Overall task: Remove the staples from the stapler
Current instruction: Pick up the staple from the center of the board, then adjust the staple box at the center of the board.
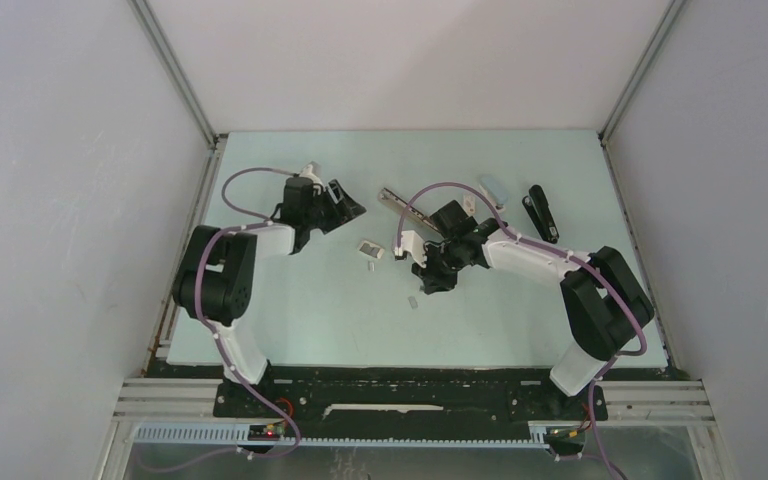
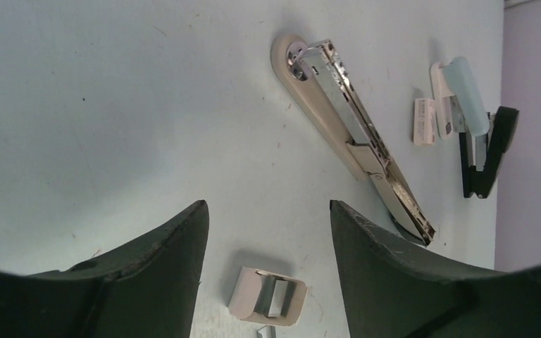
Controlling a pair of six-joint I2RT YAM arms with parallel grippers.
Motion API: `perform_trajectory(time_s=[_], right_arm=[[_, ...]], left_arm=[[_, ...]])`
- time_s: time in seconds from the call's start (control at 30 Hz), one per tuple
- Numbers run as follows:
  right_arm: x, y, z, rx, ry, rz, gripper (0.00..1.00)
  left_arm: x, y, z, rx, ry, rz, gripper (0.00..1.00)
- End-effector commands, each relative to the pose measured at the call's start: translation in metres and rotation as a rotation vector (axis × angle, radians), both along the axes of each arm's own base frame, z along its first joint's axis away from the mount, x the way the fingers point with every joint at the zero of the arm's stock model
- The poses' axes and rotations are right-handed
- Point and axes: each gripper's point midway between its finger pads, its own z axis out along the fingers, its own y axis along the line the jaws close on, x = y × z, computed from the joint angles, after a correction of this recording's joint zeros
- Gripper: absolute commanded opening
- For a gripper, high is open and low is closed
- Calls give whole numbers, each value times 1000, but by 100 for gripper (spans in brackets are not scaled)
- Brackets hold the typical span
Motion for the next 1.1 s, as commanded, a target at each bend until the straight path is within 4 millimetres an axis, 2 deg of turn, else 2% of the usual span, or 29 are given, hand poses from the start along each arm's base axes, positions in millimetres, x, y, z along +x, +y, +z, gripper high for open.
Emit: perform_trajectory(time_s=[0.0, 0.17, 0.4, 0.73, 1.07], right_arm=[[8, 8, 22, 50, -37, -2, 18], [7, 8, 23, 53, -37, 0, 18], [7, 8, 25, 57, -41, 1, 18], [7, 8, 26, 61, -41, 1, 18], [7, 8, 28, 63, -46, 1, 18]], left_arm=[[4, -2, -5, 25, 38, -46, 65], [-1, -9, -22, 49, 103, -99, 54], [0, -19, -32, 73, 137, -135, 42], [-9, -25, -46, 88, 172, -168, 31], [-27, -22, -52, 85, 179, -181, 28]])
